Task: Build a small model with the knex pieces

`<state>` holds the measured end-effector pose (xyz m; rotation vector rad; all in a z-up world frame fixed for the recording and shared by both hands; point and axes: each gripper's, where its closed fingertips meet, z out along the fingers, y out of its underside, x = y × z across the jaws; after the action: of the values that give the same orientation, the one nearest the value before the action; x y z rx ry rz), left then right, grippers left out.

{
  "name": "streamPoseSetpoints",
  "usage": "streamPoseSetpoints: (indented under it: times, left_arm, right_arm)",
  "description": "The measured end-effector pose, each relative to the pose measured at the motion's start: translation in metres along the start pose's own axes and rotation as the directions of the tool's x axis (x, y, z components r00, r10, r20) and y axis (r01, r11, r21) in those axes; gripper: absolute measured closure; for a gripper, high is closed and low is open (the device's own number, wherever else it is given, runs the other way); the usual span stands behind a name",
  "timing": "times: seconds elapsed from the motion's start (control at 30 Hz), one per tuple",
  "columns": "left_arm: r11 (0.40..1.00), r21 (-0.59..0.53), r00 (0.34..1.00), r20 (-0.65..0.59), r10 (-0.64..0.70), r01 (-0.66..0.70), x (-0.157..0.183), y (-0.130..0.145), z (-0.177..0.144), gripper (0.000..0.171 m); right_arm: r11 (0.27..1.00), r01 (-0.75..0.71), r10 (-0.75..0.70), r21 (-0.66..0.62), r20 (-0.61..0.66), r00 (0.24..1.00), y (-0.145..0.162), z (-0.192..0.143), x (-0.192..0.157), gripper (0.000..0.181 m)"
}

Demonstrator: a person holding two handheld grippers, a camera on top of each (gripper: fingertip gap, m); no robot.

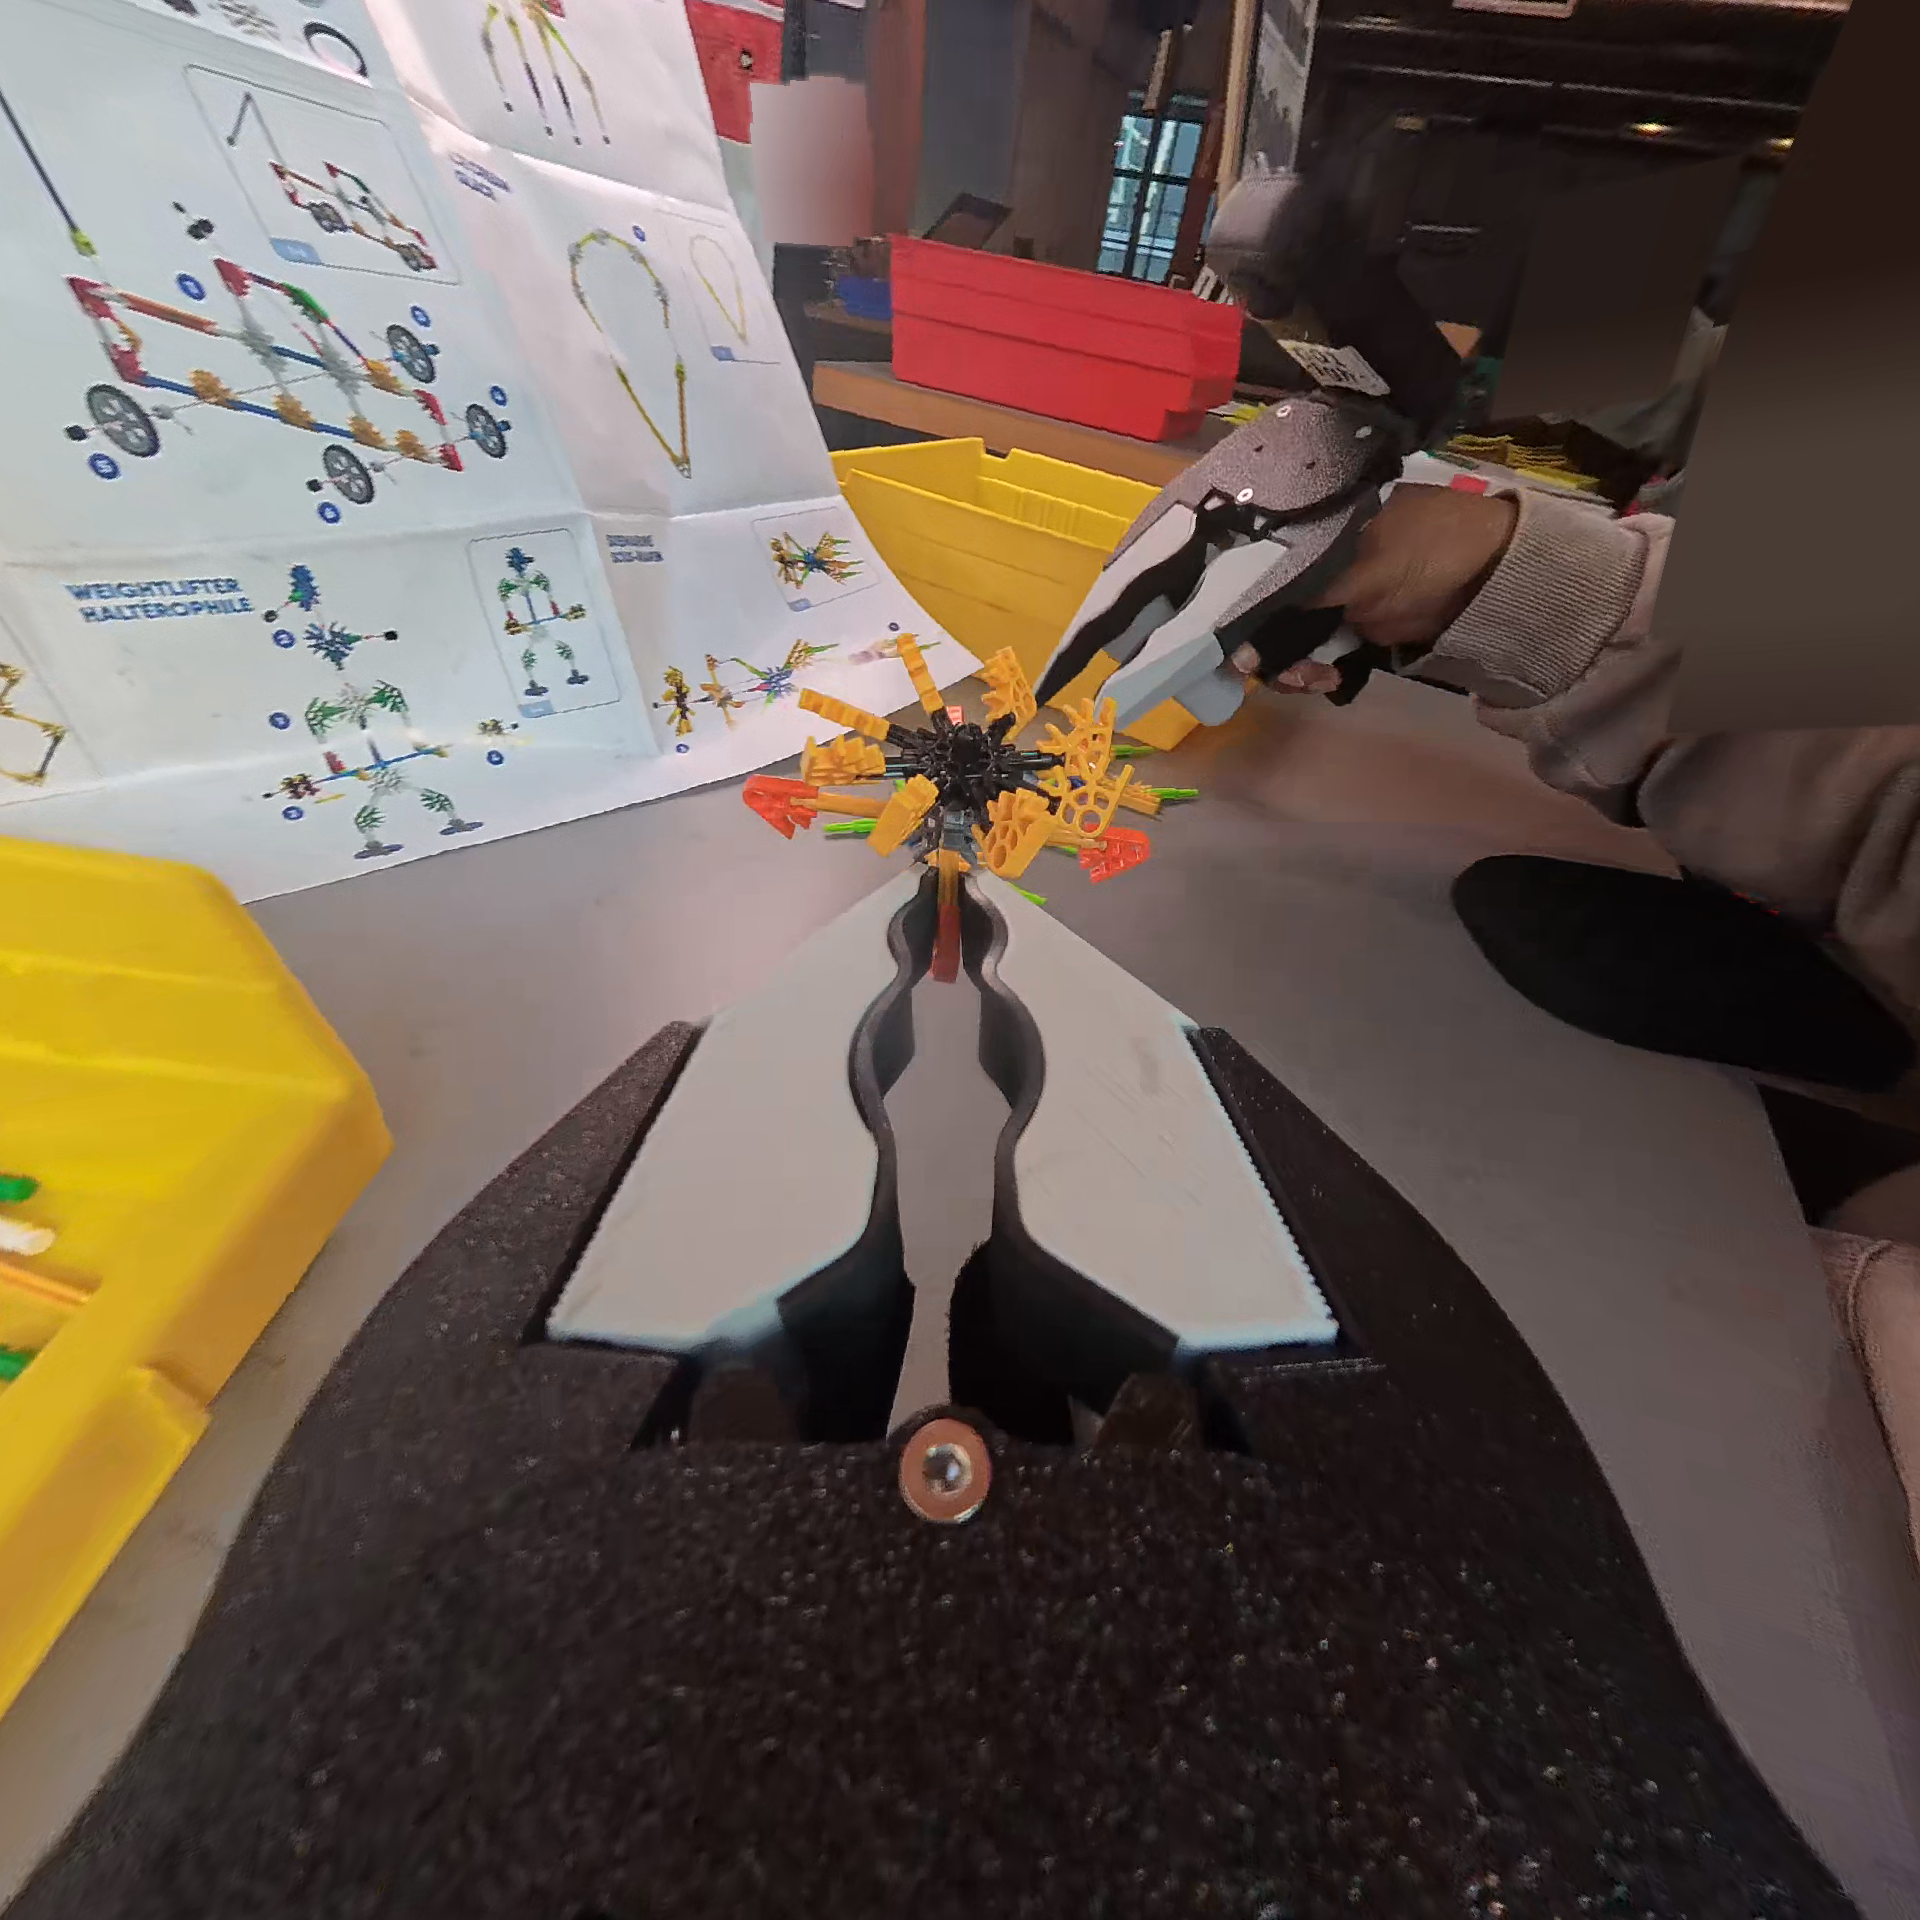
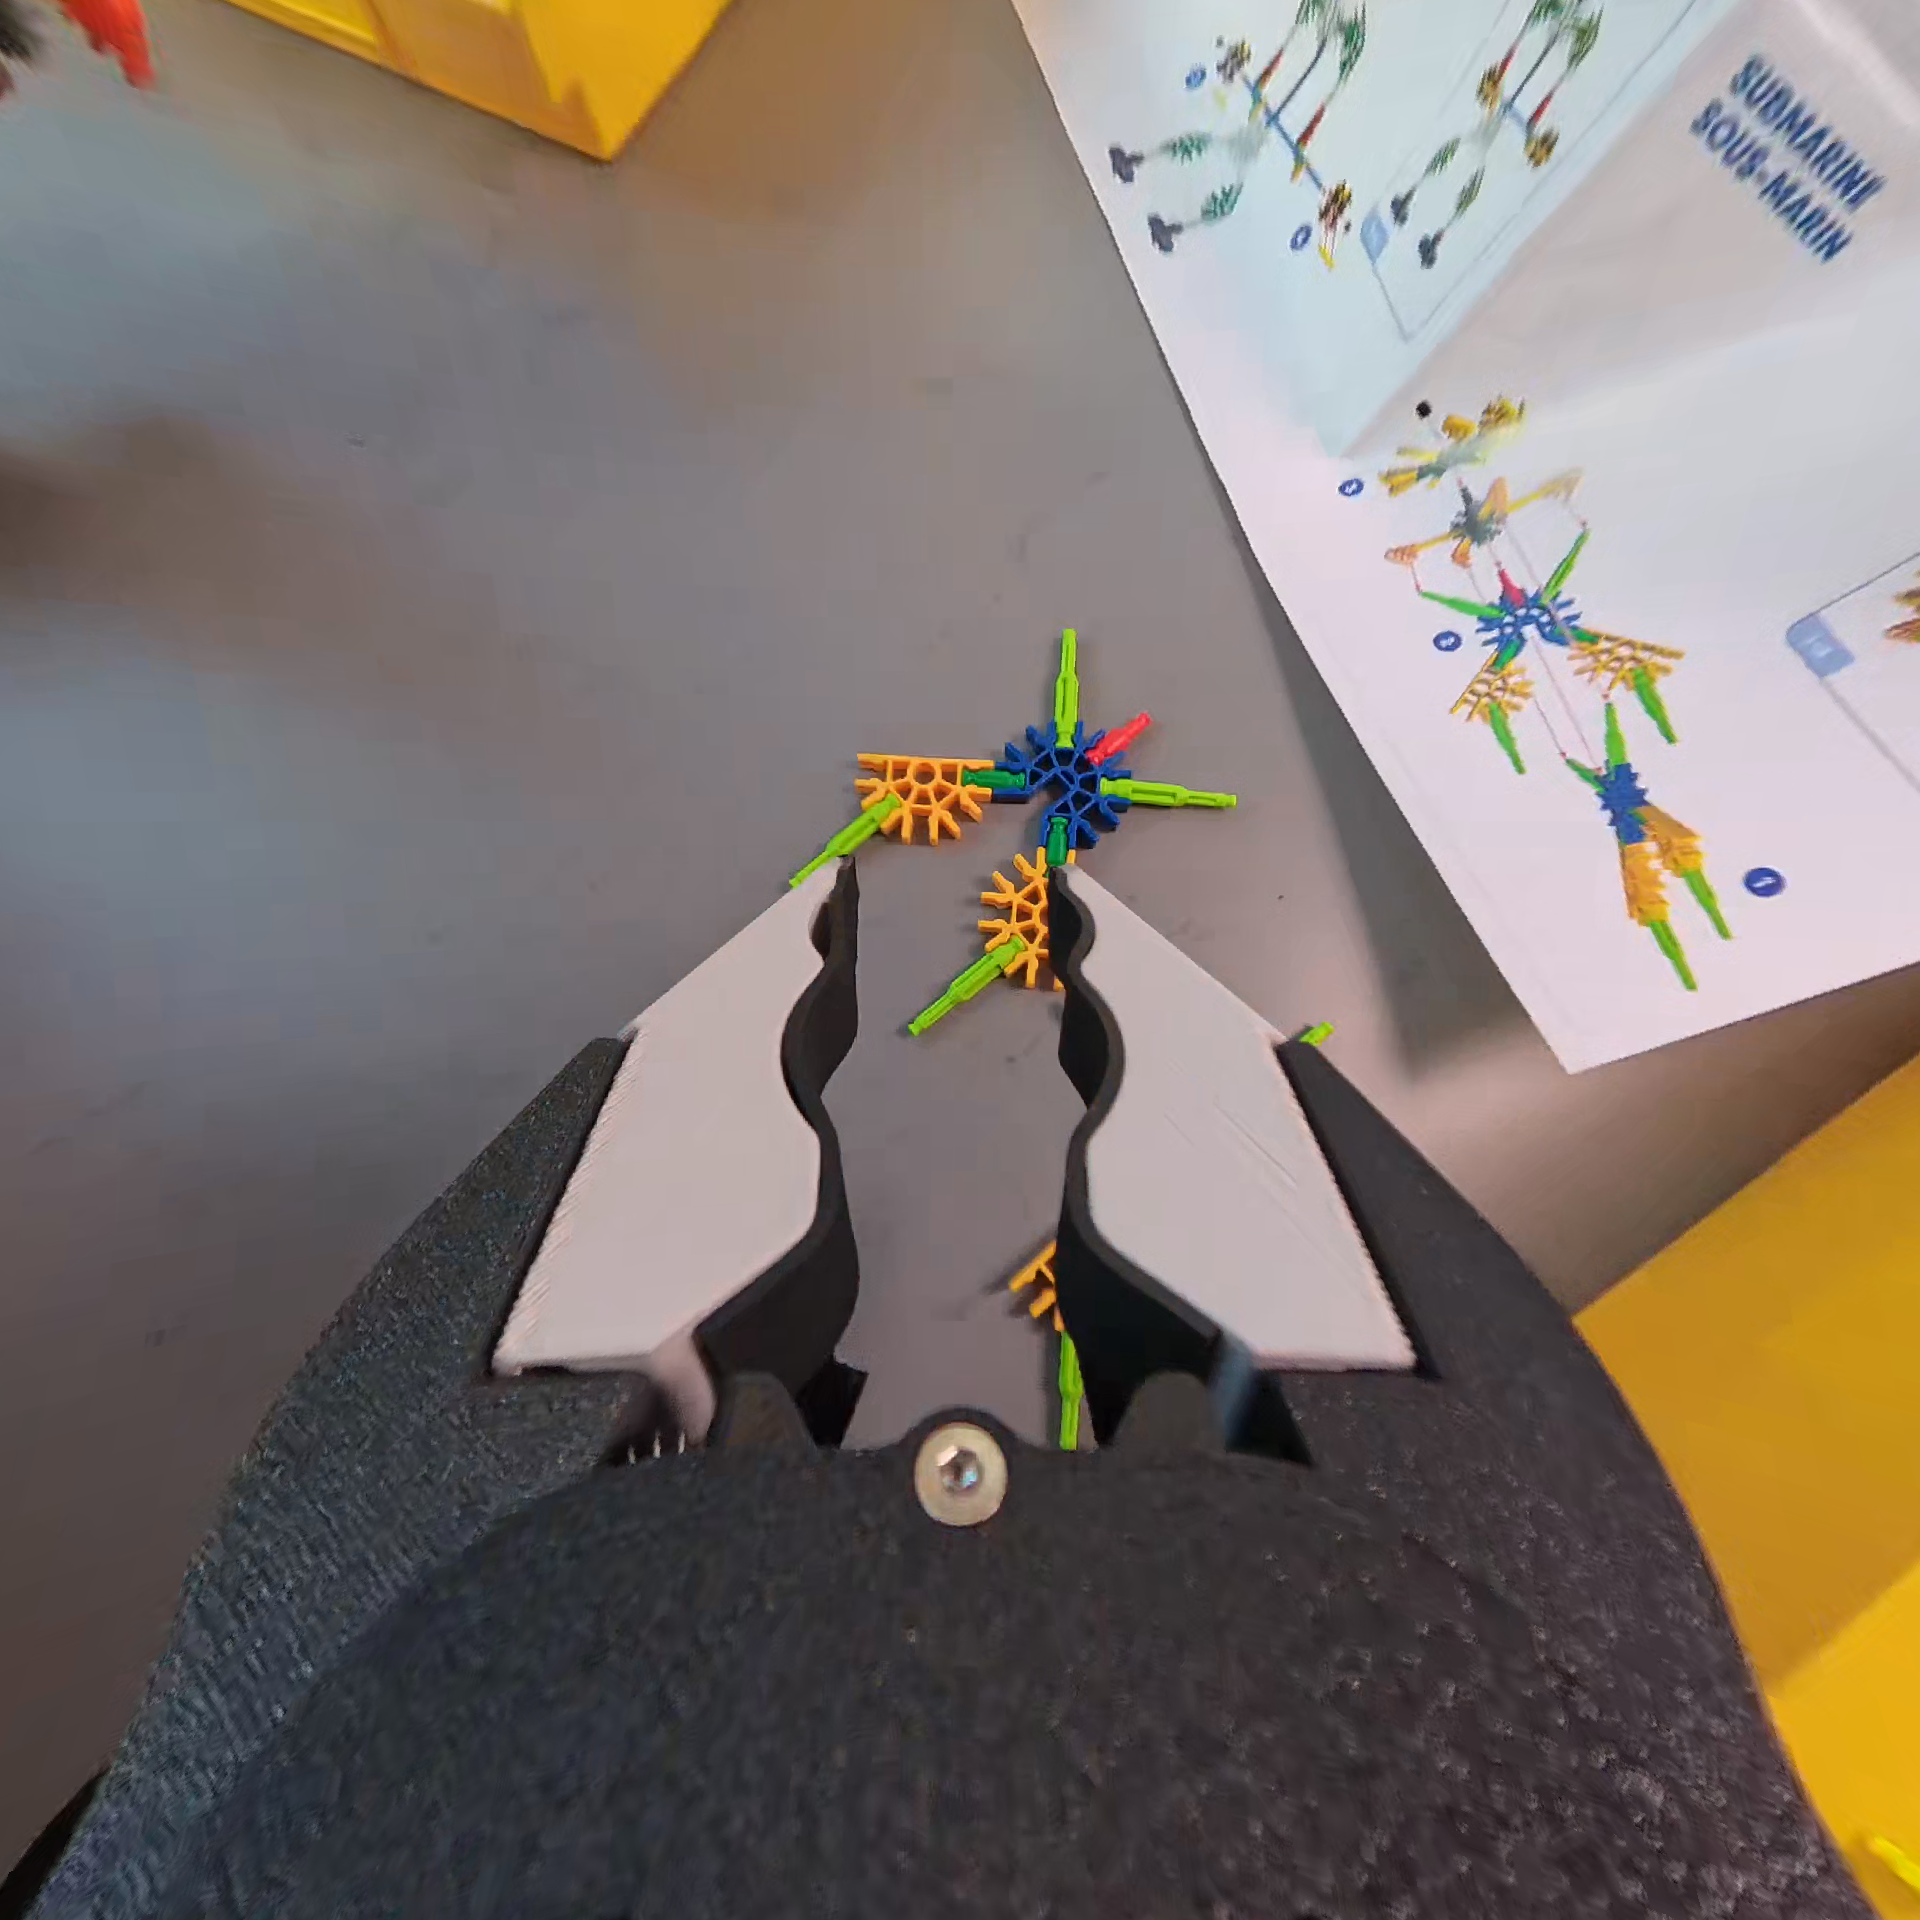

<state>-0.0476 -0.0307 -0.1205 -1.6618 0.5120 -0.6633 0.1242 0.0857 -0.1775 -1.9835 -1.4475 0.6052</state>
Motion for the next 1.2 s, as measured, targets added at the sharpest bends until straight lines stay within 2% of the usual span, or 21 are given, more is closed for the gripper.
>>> streamPoseSetpoints:
  times: [0.13, 0.17, 0.27, 0.33, 0.4, 0.5, 0.6, 0.67, 0.7, 0.8, 0.83, 1.0, 1.07, 1.13, 1.2]
  left_arm:
    - [1.0, 0.004, 0.998, 0.066, -0.004, 0.004, -0.018, 0.002, -0.007, 0.168]
    - [1.0, 0.006, 0.997, 0.073, -0.005, 0.005, -0.021, 0.002, -0.008, 0.168]
    - [1.0, -0.004, 0.996, 0.088, -0.003, 0.003, -0.027, 0.003, -0.01, 0.168]
    - [0.999, -0.032, 0.996, 0.084, 0.005, -0.002, -0.028, 0.007, -0.009, 0.168]
    - [0.997, -0.074, 0.997, 0.077, 0.007, -0.001, -0.03, 0.015, -0.007, 0.168]
    - [0.988, -0.156, 0.998, 0.062, -0.006, 0.016, -0.03, 0.034, -0.002, 0.168]
    - [0.969, -0.248, 0.999, 0.03, -0.01, 0.017, -0.025, 0.054, 0.005, 0.168]
    - [0.955, -0.296, 1.0, 0.019, -0.004, 0.01, -0.021, 0.065, 0.008, 0.168]
    - [0.949, -0.315, 1.0, 0.012, 0.0, 0.004, -0.018, 0.069, 0.01, 0.168]
    - [0.936, -0.353, 1.0, 0.001, -0.011, 0.011, -0.014, 0.077, 0.013, 0.168]
    - [0.932, -0.362, 1.0, 0.002, -0.017, 0.017, -0.014, 0.079, 0.013, 0.168]
    - [0.932, -0.36, 0.999, 0.007, -0.039, 0.039, -0.015, 0.079, 0.013, 0.168]
    - [0.938, -0.335, 0.995, -0.014, -0.099, 0.088, -0.01, 0.074, 0.014, 0.168]
    - [0.932, -0.293, 0.968, -0.063, -0.241, 0.213, -0.001, 0.065, 0.015, 0.168]
    - [0.883, -0.228, 0.878, -0.163, -0.45, 0.41, 0.01, 0.048, 0.015, 0.168]
  right_arm:
    - [0.988, -0.033, 0.023, -0.151, -0.066, 0.998, 0.024, 0.042, 0.022, 0.128]
    - [0.984, -0.047, 0.037, -0.172, -0.06, 0.998, 0.027, 0.05, 0.023, 0.131]
    - [0.983, -0.026, 0.025, -0.182, -0.008, 1.0, 0.026, 0.06, 0.017, 0.162]
    - [0.989, 0.063, -0.05, -0.136, 0.091, 0.995, 0.015, 0.061, -0.005, 0.17]
    - [0.969, 0.215, -0.194, -0.118, 0.168, 0.967, 0.012, 0.062, -0.033, 0.171]
    - [0.897, 0.441, -0.409, -0.042, 0.302, 0.861, 0.012, 0.061, -0.082, 0.171]
    - [0.841, 0.538, -0.512, 0.054, 0.404, 0.759, 0.013, 0.057, -0.12, 0.171]
    - [0.814, 0.577, -0.55, 0.068, 0.412, 0.727, 0.018, 0.057, -0.126, 0.174]
    - [0.806, 0.588, -0.562, 0.063, 0.395, 0.727, 0.02, 0.059, -0.123, 0.179]
    - [0.837, 0.544, -0.524, 0.058, 0.37, 0.767, 0.017, 0.058, -0.115, 0.157]
    - [0.851, 0.521, -0.504, 0.059, 0.371, 0.78, 0.014, 0.056, -0.115, 0.155]
    - [0.878, 0.461, -0.474, 0.125, 0.353, 0.807, -0.006, 0.047, -0.126, 0.154]
    - [0.879, 0.455, -0.475, 0.143, 0.349, 0.808, -0.011, 0.05, -0.132, 0.154]
    - [0.877, 0.45, -0.481, 0.171, 0.336, 0.81, -0.017, 0.051, -0.135, 0.154]
    - [0.885, 0.402, -0.462, 0.235, 0.334, 0.822, -0.03, 0.048, -0.138, 0.153]
